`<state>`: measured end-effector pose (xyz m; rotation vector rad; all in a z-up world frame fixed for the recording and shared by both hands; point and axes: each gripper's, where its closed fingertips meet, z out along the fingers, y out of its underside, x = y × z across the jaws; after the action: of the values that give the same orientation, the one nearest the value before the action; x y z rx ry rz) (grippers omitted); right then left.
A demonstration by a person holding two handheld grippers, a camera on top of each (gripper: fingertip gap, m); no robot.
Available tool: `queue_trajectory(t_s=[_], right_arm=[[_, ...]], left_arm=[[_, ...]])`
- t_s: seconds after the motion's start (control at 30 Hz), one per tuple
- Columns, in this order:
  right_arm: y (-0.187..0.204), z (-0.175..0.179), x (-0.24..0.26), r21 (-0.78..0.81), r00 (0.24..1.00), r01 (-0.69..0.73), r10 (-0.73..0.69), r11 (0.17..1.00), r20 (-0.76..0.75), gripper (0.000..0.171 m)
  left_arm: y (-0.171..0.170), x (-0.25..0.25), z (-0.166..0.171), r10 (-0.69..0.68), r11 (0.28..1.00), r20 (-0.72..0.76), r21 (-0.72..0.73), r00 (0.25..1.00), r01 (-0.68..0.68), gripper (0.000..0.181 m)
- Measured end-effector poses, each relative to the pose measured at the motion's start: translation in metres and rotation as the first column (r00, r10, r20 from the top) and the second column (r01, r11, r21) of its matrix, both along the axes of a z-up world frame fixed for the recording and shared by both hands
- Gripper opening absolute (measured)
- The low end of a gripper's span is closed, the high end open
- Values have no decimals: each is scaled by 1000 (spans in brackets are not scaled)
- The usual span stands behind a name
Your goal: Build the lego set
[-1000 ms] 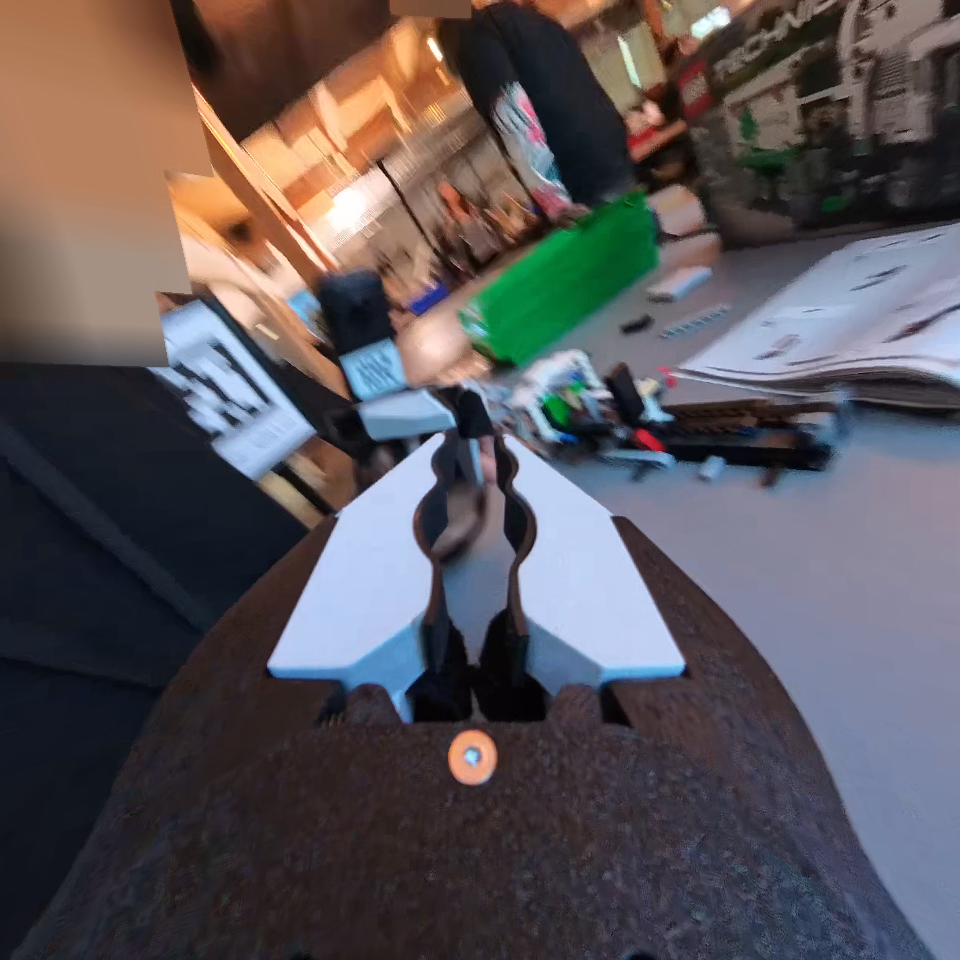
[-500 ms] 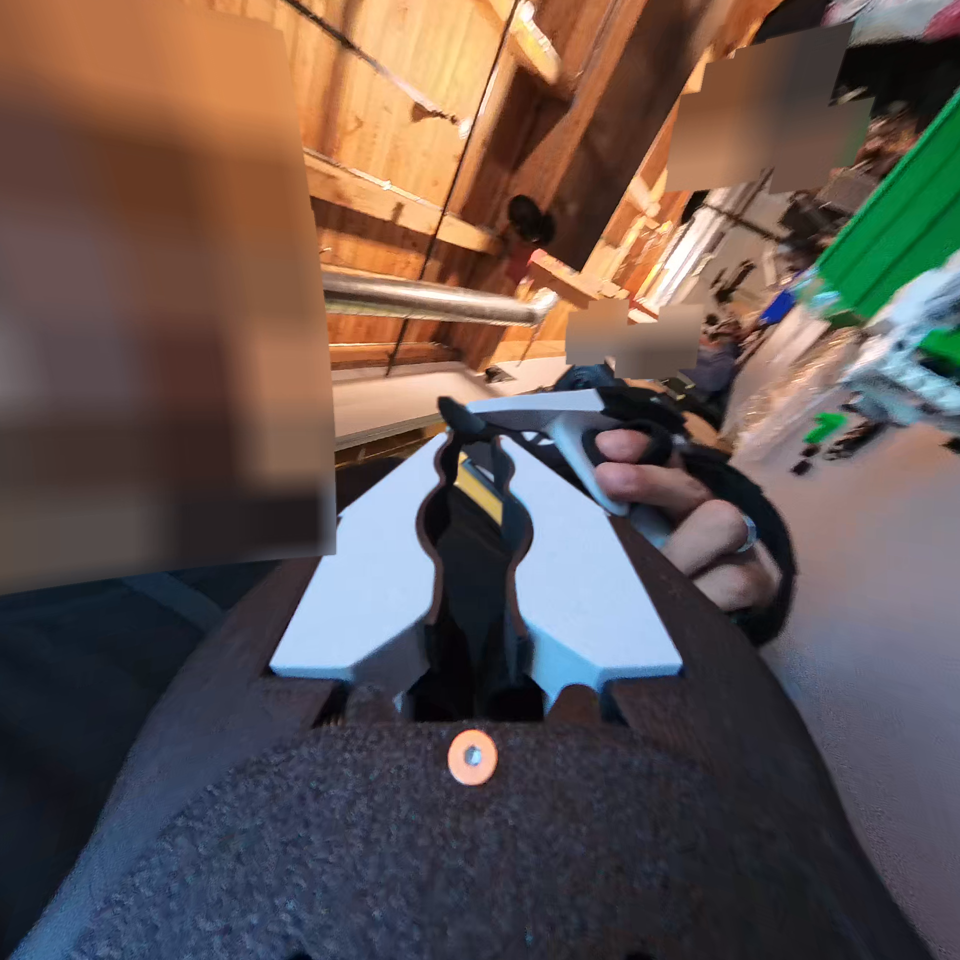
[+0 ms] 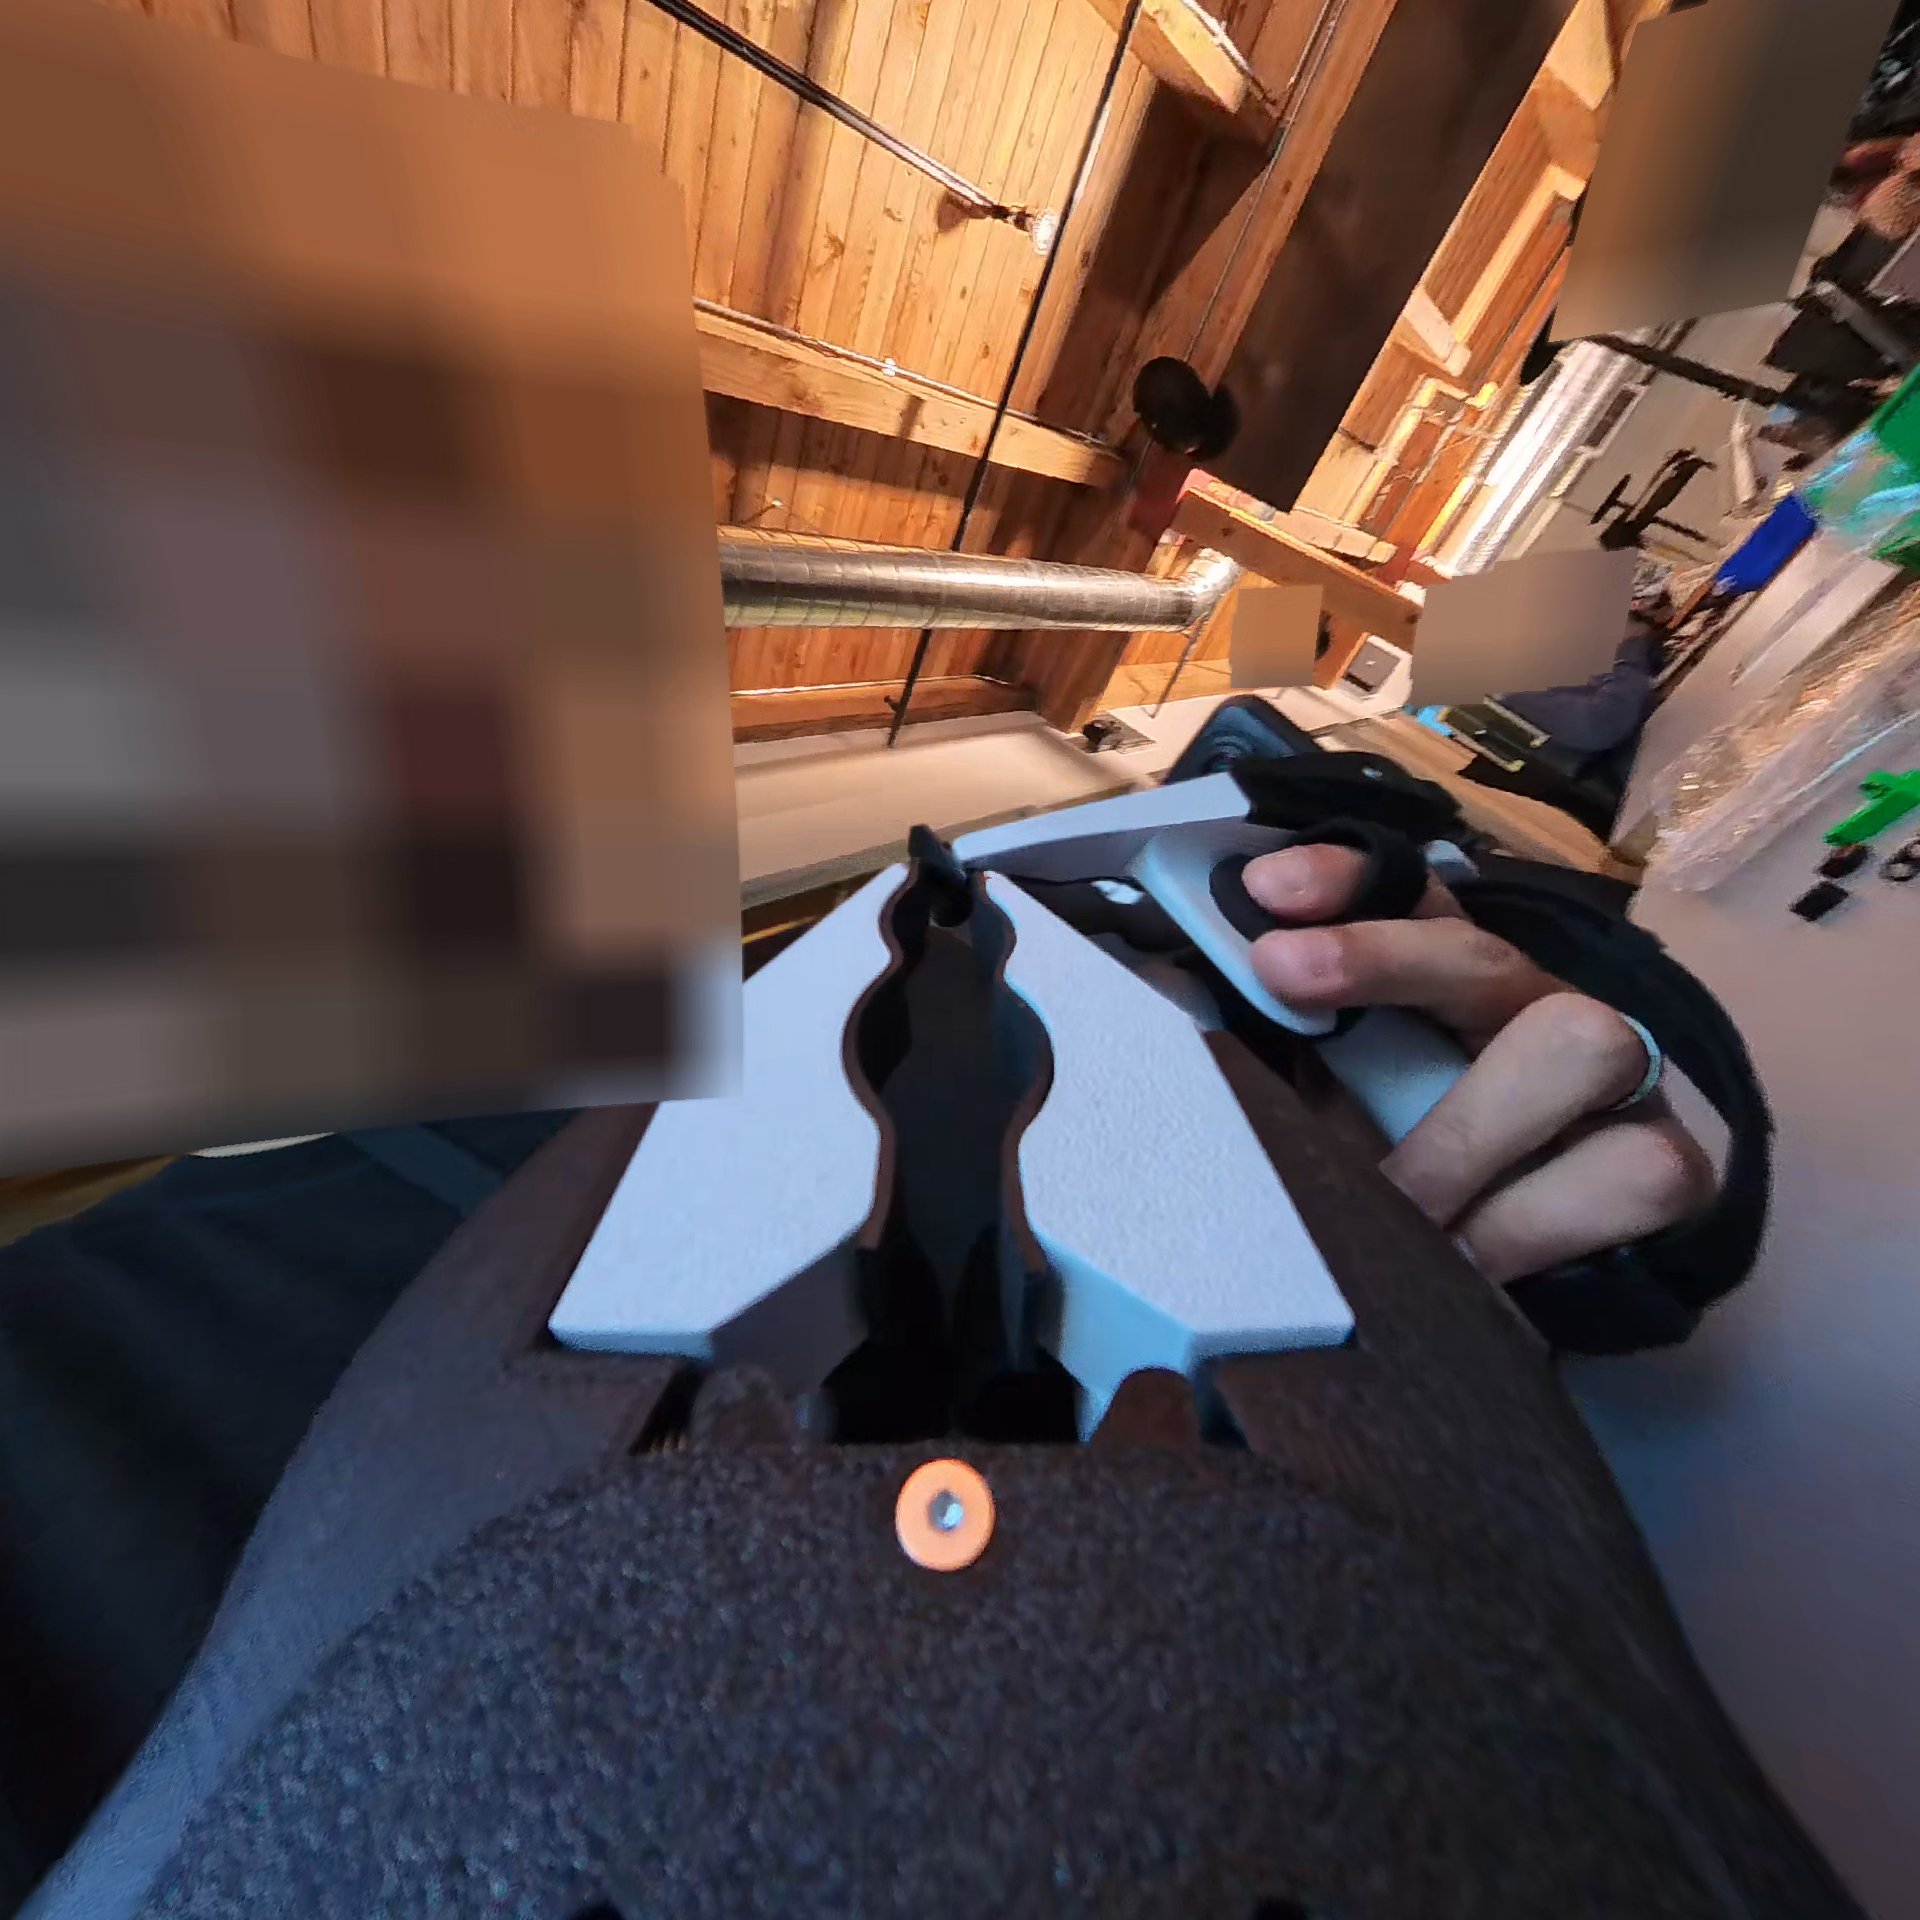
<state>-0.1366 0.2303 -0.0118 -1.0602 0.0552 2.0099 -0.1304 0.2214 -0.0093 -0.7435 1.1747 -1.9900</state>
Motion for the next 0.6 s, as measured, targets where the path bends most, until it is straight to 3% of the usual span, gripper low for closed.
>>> queue_trajectory(t_s=[0.17, 0.3, 0.4, 0.5, 0.6], right_arm=[[9, -23, 9, -12, 955, 132, -123, 991, 269, 5], [25, -32, 46, 54, 804, 325, -306, 944, 509, 4], [46, -44, 90, 165, 511, 465, -416, 870, 752, 5], [71, -71, 136, 291, 44, 482, -354, 827, 934, 5], [93, -101, 179, 339, -380, 393, -185, 855, 906, 5]], left_arm=[[10, 8, -25, 63, 992, -181, 122, 981, -41, 12], [25, 7, -36, 72, 992, -290, 116, 954, -40, 15], [42, 7, -45, 130, 985, -351, 149, 927, -82, 14], [53, 11, -60, 185, 972, -413, 208, 892, -105, 12], [53, 16, -71, 202, 960, -438, 265, 876, -88, 12]])
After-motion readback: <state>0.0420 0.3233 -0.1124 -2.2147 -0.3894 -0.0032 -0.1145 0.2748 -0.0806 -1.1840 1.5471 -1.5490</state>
